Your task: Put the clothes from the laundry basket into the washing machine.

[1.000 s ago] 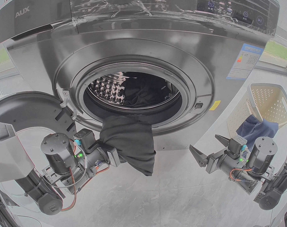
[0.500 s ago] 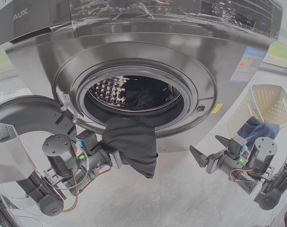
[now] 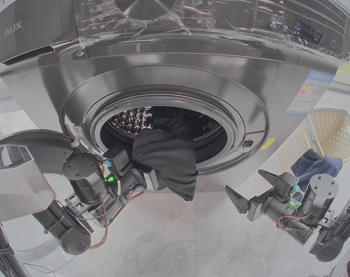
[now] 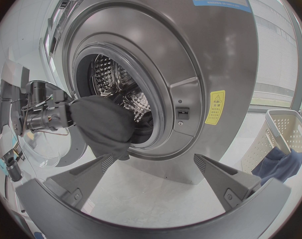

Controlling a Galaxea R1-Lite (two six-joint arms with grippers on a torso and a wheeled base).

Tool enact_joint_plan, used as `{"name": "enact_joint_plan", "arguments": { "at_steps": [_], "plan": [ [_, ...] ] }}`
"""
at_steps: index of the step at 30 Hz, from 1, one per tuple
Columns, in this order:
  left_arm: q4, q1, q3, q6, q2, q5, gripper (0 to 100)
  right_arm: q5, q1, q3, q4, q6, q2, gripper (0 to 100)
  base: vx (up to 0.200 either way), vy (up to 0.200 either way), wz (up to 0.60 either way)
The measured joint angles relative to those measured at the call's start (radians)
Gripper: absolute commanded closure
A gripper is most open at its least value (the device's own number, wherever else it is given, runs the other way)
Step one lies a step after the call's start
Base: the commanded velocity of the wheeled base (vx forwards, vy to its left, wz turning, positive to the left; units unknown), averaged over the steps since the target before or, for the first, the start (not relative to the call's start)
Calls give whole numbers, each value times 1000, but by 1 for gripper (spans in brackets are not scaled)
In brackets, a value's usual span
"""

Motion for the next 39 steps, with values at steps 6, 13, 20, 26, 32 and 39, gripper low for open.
{"name": "enact_joint_plan", "arguments": {
  "at_steps": [6, 13, 20, 26, 32, 39],
  "plan": [
    [1, 8, -120, 7, 68, -32, 100, -3, 14, 14, 0, -14, -13, 0, 0, 0, 0],
    [16, 30, -270, 1, 170, -51, 100, -4, 17, 21, 0, -17, -22, 0, 0, 0, 0],
    [46, 46, -352, 1, 241, -49, 100, -4, 18, 24, 0, -18, -26, 0, 0, 0, 0],
    [60, 44, -345, 1, 256, -26, 100, -4, 18, 26, 0, -18, -27, 0, 0, 0, 0],
    [23, 22, -217, 1, 237, -56, 100, -4, 18, 26, 0, -18, -27, 0, 0, 0, 0],
    [-6, 7, -144, 4, 214, -90, 100, -4, 18, 24, 0, -18, -27, 0, 86, 0, 0]
  ]
}}
